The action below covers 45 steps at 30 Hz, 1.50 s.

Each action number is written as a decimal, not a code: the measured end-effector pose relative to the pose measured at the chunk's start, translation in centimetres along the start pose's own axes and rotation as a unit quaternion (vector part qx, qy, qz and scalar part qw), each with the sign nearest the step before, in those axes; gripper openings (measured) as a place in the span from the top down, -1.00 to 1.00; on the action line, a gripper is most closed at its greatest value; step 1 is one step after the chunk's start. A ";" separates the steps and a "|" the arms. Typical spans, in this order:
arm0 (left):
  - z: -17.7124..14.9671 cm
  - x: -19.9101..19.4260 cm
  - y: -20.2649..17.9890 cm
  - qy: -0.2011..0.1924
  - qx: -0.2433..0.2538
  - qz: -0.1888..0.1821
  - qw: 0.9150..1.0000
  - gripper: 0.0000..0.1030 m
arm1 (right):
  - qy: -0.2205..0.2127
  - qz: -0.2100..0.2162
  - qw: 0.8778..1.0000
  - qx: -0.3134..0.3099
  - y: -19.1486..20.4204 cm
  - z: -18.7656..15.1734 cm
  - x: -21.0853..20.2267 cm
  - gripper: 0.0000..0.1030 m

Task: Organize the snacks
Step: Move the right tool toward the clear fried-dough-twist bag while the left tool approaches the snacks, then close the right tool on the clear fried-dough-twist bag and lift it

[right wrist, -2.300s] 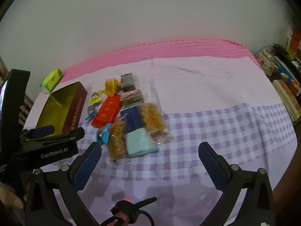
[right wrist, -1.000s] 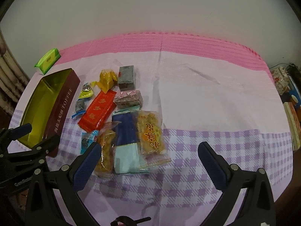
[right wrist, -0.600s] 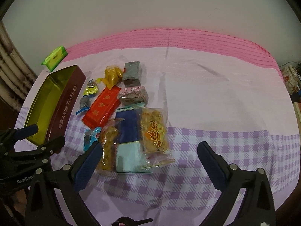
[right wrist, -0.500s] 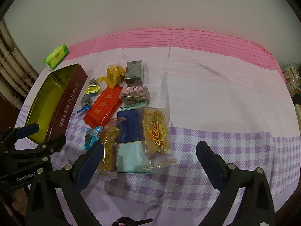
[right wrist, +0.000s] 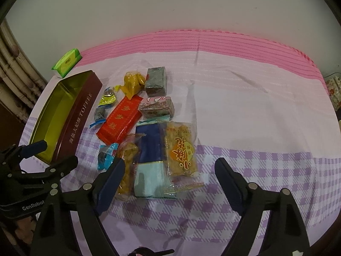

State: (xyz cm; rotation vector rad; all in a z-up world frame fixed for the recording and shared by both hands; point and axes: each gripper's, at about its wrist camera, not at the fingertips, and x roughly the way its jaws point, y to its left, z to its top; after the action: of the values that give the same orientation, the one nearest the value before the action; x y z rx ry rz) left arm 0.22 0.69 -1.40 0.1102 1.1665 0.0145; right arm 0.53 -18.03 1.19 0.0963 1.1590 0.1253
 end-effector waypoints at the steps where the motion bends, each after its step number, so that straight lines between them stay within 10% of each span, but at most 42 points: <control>1: 0.0 0.0 0.0 0.001 -0.001 0.000 1.000 -0.65 | 0.000 0.000 1.000 0.000 0.0 0.0 0.0 -0.63; 45: 0.2 0.6 0.5 0.007 -0.007 0.010 1.000 -0.65 | 0.051 0.001 0.999 -0.012 -2.2 1.6 5.5 -0.12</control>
State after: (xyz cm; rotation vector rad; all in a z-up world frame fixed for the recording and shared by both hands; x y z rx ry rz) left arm 0.69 1.25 -1.86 0.1092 1.1785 0.0403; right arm 4.29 -19.39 -3.43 0.0715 1.2592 0.1475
